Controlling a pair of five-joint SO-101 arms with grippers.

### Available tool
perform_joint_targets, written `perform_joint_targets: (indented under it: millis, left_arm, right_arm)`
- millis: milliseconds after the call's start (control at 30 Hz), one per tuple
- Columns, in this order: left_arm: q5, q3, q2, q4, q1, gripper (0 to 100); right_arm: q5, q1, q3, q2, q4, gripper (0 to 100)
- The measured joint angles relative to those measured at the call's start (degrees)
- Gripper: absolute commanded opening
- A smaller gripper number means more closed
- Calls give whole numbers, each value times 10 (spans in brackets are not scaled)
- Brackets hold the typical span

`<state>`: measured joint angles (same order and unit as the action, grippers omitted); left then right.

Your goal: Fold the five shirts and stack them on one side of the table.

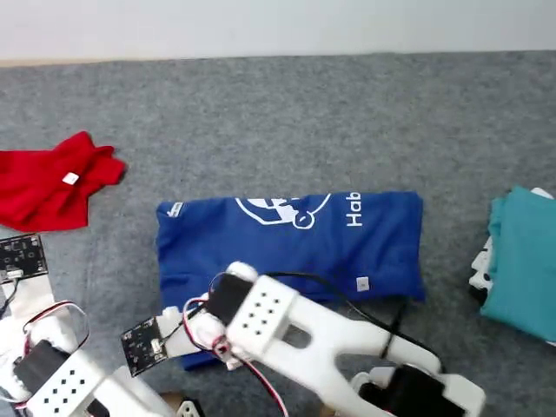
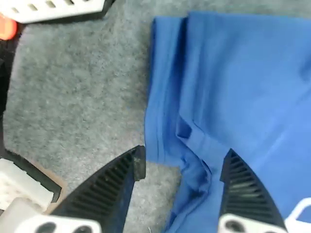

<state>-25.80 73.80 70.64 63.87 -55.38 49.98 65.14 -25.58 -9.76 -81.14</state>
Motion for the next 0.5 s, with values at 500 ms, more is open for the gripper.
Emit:
perform_joint_targets:
  millis: [500]
  left_arm:
    - [0,0,0,0,0,21]
  right_arm:
    - [27,0,3,108,71,254]
